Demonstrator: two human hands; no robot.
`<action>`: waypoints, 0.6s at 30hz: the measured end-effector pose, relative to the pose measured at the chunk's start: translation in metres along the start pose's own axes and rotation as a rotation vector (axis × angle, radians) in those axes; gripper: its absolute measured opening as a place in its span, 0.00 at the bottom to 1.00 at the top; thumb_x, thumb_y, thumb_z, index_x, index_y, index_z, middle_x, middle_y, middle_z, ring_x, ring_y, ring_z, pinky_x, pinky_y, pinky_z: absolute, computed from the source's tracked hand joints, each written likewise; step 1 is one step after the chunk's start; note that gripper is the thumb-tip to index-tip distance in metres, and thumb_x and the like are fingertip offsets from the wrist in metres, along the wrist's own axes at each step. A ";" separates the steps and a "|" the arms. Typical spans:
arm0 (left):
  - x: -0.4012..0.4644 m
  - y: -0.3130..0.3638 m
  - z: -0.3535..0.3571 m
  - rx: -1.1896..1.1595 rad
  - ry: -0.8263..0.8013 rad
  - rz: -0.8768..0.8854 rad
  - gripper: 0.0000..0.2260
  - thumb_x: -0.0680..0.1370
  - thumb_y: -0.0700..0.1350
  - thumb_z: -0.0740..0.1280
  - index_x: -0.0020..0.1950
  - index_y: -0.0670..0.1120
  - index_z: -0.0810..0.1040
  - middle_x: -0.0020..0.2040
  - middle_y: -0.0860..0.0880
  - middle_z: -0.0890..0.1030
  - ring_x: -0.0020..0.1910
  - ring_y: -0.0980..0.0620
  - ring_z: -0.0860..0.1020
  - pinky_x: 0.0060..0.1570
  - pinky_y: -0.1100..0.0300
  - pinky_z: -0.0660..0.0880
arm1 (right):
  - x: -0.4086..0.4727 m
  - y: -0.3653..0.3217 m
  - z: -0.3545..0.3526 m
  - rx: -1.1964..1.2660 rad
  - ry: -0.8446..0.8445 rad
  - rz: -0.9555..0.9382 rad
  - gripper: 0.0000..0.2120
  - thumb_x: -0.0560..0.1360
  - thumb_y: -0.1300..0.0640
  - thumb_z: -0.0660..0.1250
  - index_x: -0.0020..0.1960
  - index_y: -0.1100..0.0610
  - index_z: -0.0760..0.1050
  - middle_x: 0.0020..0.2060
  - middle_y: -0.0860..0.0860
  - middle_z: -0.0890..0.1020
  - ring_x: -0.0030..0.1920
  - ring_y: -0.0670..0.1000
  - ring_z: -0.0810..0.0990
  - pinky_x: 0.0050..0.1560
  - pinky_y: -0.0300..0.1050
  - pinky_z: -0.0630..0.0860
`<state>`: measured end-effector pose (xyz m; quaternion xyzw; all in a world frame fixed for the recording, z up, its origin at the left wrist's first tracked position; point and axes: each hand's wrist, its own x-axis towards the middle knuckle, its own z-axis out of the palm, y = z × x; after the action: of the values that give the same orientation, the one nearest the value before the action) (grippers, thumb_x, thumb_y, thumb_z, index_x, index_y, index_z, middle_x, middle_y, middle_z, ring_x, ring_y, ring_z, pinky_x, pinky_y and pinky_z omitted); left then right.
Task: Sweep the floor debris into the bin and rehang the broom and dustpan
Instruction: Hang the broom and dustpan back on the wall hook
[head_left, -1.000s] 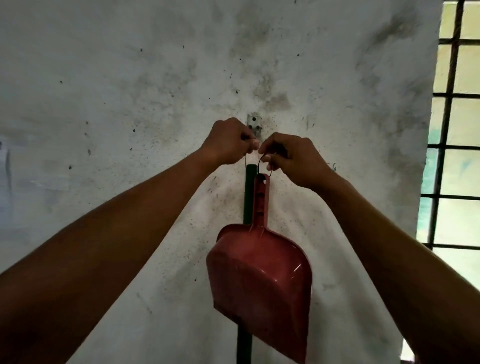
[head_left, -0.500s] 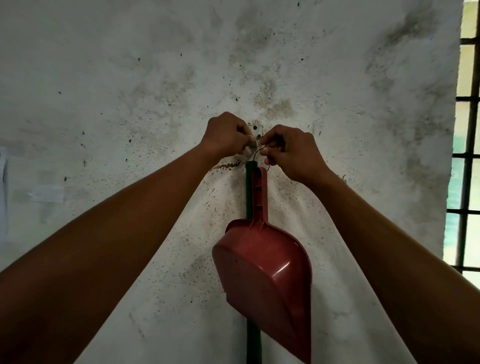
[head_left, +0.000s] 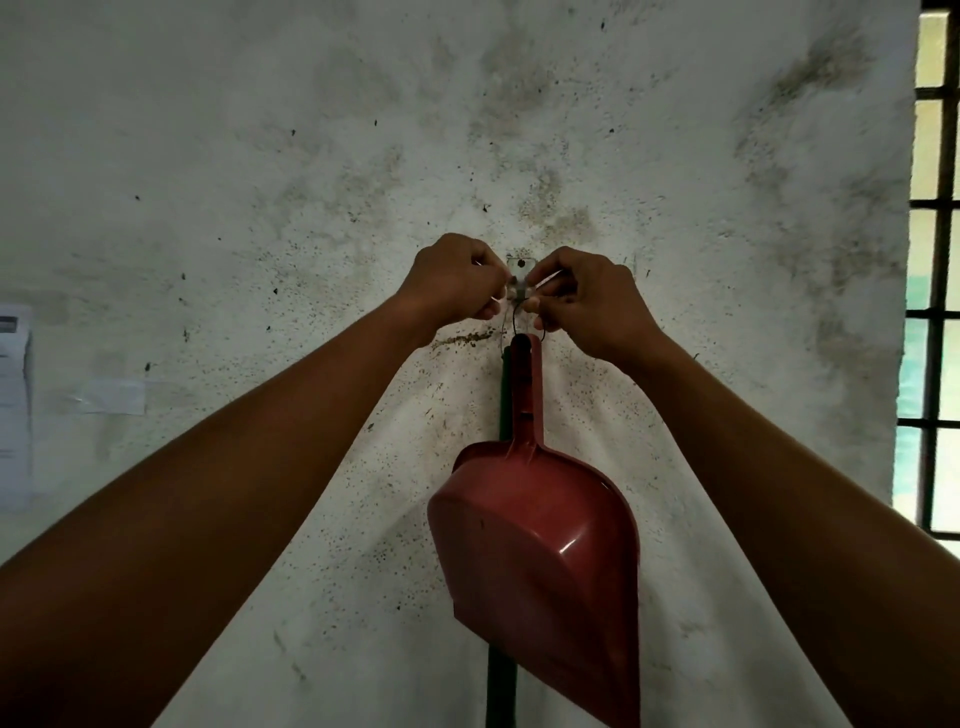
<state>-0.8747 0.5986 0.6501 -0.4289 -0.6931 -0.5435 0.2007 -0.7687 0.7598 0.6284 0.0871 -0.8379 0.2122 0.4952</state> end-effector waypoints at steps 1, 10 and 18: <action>-0.002 0.000 -0.001 -0.040 -0.012 -0.011 0.05 0.81 0.41 0.69 0.49 0.42 0.85 0.42 0.45 0.87 0.39 0.49 0.87 0.42 0.58 0.85 | 0.002 -0.002 0.000 -0.009 0.013 0.004 0.10 0.76 0.65 0.75 0.56 0.58 0.81 0.41 0.51 0.88 0.37 0.48 0.88 0.44 0.42 0.85; -0.006 0.004 -0.003 -0.002 -0.068 0.010 0.02 0.77 0.36 0.75 0.47 0.42 0.85 0.41 0.44 0.87 0.39 0.48 0.87 0.46 0.53 0.86 | 0.019 -0.006 0.006 -0.045 0.082 0.089 0.10 0.76 0.67 0.74 0.55 0.58 0.81 0.39 0.52 0.87 0.34 0.44 0.86 0.35 0.33 0.78; 0.005 -0.002 0.014 0.231 0.073 0.095 0.03 0.76 0.39 0.75 0.44 0.47 0.86 0.39 0.47 0.86 0.38 0.51 0.86 0.43 0.56 0.84 | 0.031 0.001 0.018 -0.144 0.124 0.100 0.09 0.76 0.71 0.70 0.53 0.62 0.80 0.38 0.53 0.83 0.27 0.34 0.79 0.27 0.28 0.71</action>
<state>-0.8763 0.6133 0.6478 -0.4151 -0.7221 -0.4654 0.2995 -0.7988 0.7553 0.6476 -0.0037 -0.8221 0.1809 0.5398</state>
